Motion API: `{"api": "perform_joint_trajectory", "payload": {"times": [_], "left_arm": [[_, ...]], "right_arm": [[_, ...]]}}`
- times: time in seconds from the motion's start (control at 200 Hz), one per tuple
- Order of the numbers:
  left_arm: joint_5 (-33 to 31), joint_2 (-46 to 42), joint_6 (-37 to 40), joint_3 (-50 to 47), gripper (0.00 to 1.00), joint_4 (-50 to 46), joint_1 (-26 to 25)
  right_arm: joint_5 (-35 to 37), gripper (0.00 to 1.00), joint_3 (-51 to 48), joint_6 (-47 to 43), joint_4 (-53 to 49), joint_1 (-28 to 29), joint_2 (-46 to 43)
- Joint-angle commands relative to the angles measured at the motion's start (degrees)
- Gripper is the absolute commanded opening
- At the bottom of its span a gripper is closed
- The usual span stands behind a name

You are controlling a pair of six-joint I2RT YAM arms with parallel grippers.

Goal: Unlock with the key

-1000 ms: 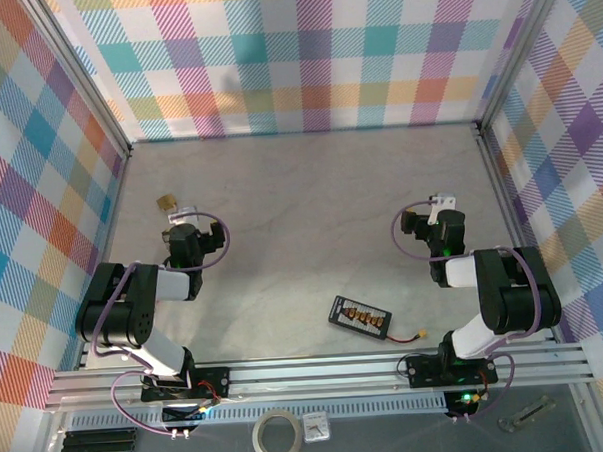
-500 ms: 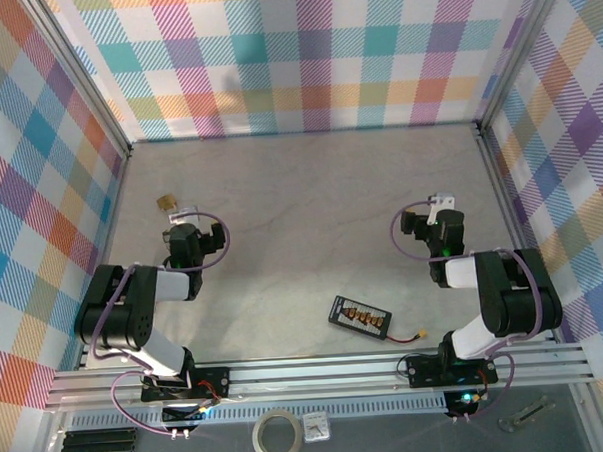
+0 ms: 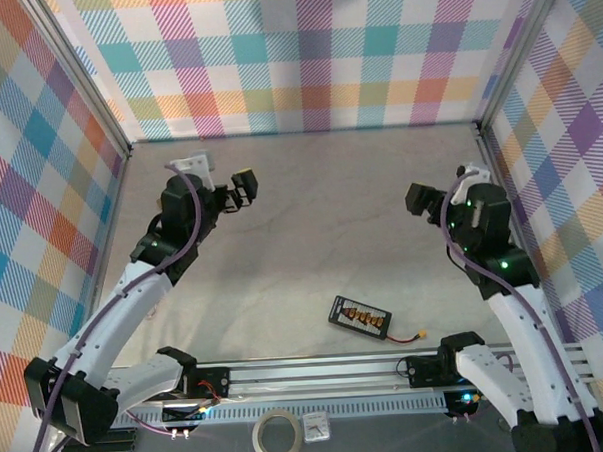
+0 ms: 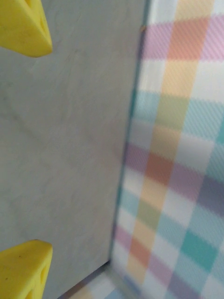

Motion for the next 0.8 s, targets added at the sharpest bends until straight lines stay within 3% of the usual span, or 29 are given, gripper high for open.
{"api": "perform_joint_trajectory", "payload": {"times": [0.0, 0.185, 0.25, 0.37, 0.55, 0.795], "left_arm": [[7.7, 1.9, -4.2, 3.2, 1.00, -17.3, -2.0], [15.2, -1.4, -4.7, 1.4, 1.00, -21.4, -2.9], [16.9, -3.9, -4.9, -0.3, 1.00, -21.9, -2.9], [18.2, -7.7, -5.0, -2.7, 1.00, -23.2, -2.9], [17.7, -9.4, -4.3, -2.3, 1.00, -26.3, -2.9], [18.4, -10.3, -4.8, -1.7, 1.00, -28.4, -3.0]], "right_arm": [[2.6, 0.99, 1.8, 6.1, -21.5, 0.3, 0.4], [14.3, 0.99, 0.1, 13.7, -28.3, -2.0, 2.2], [11.1, 0.99, -2.5, 13.2, -26.0, -7.9, 1.8], [11.9, 0.99, -4.0, 13.7, -26.3, -17.0, 6.9], [2.2, 0.99, -9.1, 14.3, -21.1, -32.6, 13.8], [1.9, 0.97, -12.8, 12.3, -15.7, -41.6, 21.3]]}}
